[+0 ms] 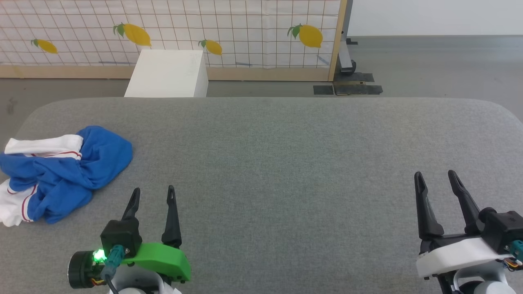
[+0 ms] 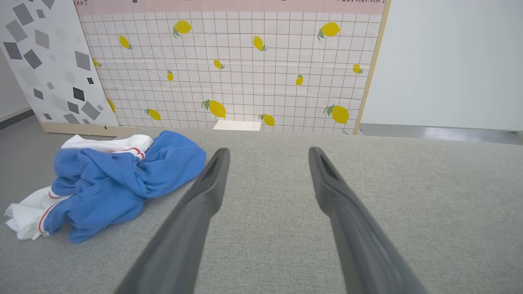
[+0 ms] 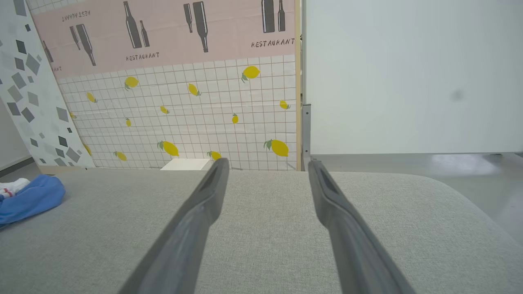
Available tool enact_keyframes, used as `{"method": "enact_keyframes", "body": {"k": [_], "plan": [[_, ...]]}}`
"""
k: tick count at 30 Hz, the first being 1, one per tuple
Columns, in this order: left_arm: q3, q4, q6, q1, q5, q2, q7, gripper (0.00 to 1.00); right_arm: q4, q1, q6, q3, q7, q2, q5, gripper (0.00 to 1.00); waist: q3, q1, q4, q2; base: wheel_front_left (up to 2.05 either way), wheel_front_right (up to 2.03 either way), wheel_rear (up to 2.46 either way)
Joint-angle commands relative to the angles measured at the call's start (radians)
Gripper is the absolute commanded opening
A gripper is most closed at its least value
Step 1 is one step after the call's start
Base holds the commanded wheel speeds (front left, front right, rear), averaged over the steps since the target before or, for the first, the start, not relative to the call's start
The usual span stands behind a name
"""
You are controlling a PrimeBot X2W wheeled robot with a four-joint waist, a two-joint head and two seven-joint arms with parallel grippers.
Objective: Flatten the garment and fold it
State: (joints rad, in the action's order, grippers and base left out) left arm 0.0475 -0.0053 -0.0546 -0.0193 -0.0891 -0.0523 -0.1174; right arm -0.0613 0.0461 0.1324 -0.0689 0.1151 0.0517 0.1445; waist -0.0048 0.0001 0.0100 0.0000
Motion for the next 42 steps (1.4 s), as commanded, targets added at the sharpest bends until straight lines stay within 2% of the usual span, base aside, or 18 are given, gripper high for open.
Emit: {"method": "enact_keyframes", "body": {"k": [1,19,42], "plan": [[0.003,-0.001,-0.008,0.007,-0.005,0.001,-0.011,1.00,-0.008,0.016,-0.001,-0.003,0.013,-0.001,0.013,1.00,0.001,0.0000,0.001,0.0000,0.00,0.00,0.00],[0.017,0.009,-0.025,0.012,-0.023,0.001,-0.048,1.00,-0.018,0.029,-0.001,-0.013,0.050,-0.001,0.044,1.00,0.008,0.0000,0.009,0.0000,0.00,0.00,0.00],[0.034,0.019,-0.050,0.014,-0.017,0.002,-0.095,1.00,-0.016,0.051,-0.001,-0.013,0.097,-0.001,0.027,1.00,0.006,0.0000,0.015,0.0000,0.00,0.00,0.00]]}}
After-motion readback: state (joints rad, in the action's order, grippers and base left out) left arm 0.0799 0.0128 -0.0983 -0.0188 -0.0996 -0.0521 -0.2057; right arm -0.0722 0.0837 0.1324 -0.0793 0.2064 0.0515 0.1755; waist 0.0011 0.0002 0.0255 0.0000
